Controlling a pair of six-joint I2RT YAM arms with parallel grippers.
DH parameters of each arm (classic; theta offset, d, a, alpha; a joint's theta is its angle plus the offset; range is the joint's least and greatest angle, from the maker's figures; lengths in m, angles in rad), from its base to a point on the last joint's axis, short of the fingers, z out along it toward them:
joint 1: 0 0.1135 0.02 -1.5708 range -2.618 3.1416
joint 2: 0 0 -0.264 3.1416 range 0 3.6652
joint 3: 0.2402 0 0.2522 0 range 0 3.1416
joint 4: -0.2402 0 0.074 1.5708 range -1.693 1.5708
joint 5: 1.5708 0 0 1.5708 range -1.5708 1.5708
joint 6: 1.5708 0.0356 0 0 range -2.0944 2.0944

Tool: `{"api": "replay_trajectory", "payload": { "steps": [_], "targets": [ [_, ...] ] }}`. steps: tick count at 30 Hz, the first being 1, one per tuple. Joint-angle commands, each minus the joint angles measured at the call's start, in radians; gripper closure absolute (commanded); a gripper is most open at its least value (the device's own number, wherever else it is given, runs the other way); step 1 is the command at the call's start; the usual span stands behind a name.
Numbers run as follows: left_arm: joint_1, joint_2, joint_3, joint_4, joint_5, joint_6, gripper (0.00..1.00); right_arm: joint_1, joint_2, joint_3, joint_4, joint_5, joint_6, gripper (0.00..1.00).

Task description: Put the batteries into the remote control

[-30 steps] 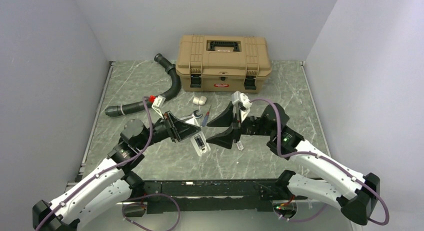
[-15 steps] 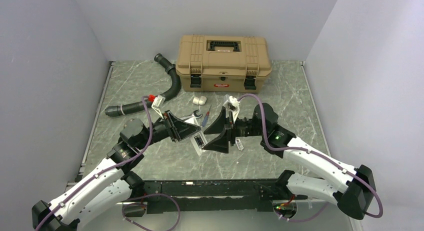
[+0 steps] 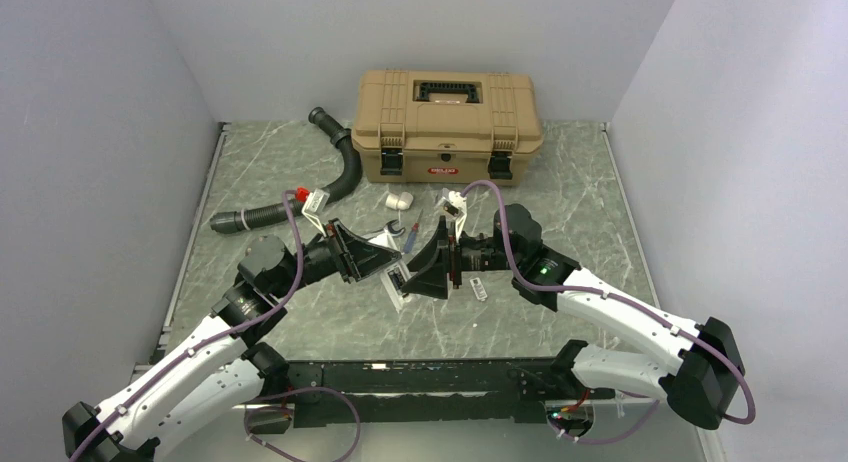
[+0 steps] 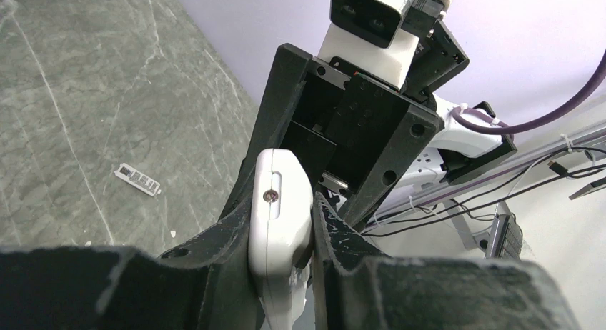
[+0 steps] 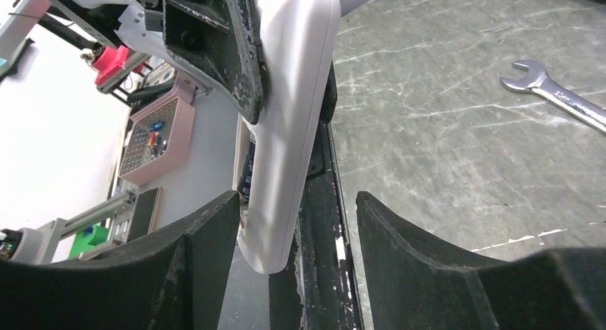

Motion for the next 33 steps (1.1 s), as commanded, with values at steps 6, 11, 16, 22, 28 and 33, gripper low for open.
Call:
{"api": "replay_trajectory", "payload": {
  "steps": [6,11,16,22,28,33],
  "targets": [
    [-0.002,-0.003,0.045,0.042,0.003,0.015,1.00,-0.001,0.013,0.012,0.137,-0.011,0.086,0.38],
    [-0.002,-0.006,0.047,0.041,0.000,0.017,1.00,-0.001,0.027,0.020,0.130,-0.020,0.079,0.42],
    [-0.002,-0.005,0.048,0.036,-0.001,0.019,1.00,0.000,0.038,0.026,0.112,-0.025,0.064,0.45],
    [-0.003,-0.004,0.048,0.035,-0.001,0.018,1.00,0.002,0.041,0.030,0.099,-0.023,0.052,0.48],
    [-0.002,-0.012,0.042,0.029,-0.010,0.017,1.00,0.004,0.044,0.030,0.112,-0.032,0.060,0.47],
    [-0.003,-0.016,0.037,0.026,-0.016,0.016,1.00,0.003,0.041,0.024,0.137,-0.047,0.073,0.42]
  ]
}}
